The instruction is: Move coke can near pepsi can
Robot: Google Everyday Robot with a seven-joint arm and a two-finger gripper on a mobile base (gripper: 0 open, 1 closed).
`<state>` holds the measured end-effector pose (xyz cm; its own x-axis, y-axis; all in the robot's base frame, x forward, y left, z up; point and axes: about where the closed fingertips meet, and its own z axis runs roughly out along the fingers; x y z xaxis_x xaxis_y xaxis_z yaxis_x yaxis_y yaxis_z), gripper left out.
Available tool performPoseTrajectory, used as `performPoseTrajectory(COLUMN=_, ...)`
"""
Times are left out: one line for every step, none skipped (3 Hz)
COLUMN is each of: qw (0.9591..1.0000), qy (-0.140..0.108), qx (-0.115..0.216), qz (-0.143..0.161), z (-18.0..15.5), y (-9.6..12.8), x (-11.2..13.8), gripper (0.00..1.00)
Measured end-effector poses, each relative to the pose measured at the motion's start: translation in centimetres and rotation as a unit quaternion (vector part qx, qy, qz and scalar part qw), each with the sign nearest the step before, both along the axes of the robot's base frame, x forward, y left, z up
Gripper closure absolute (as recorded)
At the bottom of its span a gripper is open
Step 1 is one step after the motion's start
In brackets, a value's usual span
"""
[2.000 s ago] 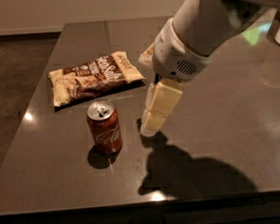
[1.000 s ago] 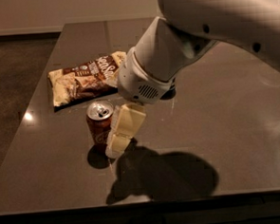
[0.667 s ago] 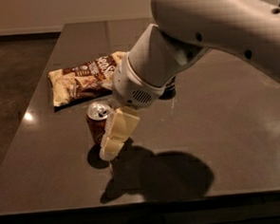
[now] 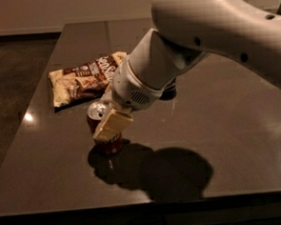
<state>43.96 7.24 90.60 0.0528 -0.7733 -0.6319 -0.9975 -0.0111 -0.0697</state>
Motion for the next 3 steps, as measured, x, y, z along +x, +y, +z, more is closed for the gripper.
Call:
performPoseTrajectory(qw=0.9998, qy=0.009, qx=0.018, qz=0.0, z=0.9, y=-0.2, x=0.2, gripper=0.72)
performPoseTrajectory(qw=0.999, qy=0.01, qx=0.044, qz=0.002, z=3.6, y=-1.6, x=0.6, gripper=0.95)
performPoseTrajectory(qw=0.9974, qy=0.0, qx=0.071, qz=0.016, z=7.5, y=-3.5, x=0.5, gripper=1.0)
